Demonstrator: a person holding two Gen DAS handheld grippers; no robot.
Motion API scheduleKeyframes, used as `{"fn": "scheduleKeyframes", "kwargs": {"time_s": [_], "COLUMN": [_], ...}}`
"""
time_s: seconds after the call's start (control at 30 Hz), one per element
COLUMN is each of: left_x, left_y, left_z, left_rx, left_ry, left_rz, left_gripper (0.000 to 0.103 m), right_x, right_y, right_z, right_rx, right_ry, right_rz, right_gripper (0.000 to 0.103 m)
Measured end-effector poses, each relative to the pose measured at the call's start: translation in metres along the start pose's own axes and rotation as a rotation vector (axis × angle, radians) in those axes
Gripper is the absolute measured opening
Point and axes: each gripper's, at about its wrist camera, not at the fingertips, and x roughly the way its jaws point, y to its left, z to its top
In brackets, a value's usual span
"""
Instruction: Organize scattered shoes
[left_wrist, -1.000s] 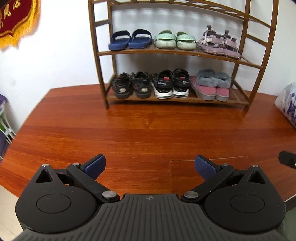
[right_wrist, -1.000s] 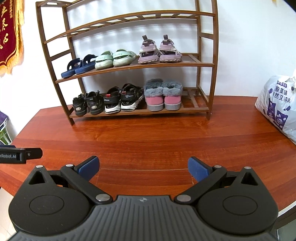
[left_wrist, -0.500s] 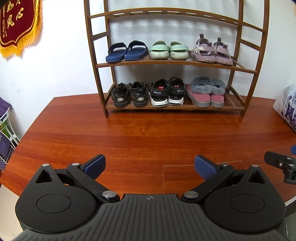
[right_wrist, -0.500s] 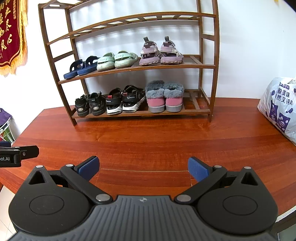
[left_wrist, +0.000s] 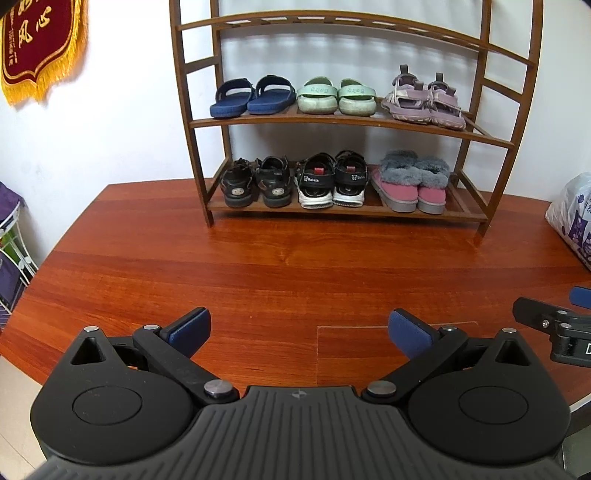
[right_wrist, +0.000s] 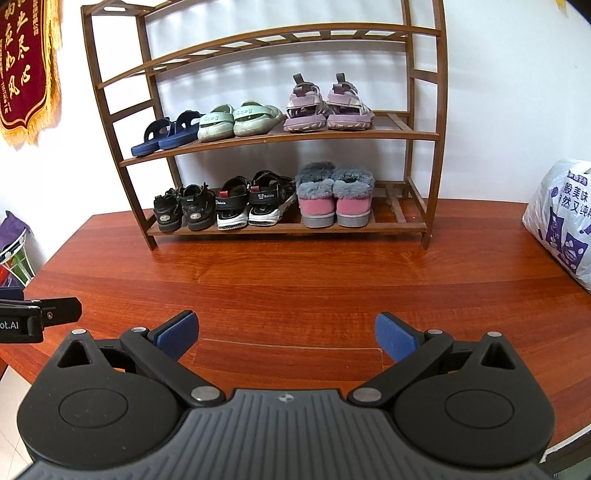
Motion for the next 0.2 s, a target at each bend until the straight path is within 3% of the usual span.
{"fn": "scheduleKeyframes", "kwargs": {"time_s": [0.2], "left_x": [0.0022], "left_y": [-0.0010], "left_z": [0.0013], "left_rx": [-0.005], "left_ry": [0.006], "left_rz": [0.000], "left_gripper": [0.103], "right_x": [0.0037], "right_y": [0.0010], "right_z": [0.0005], "right_rx": [-0.002], "right_ry": [0.006], "right_rz": [0.005], "right_gripper": [0.102]}}
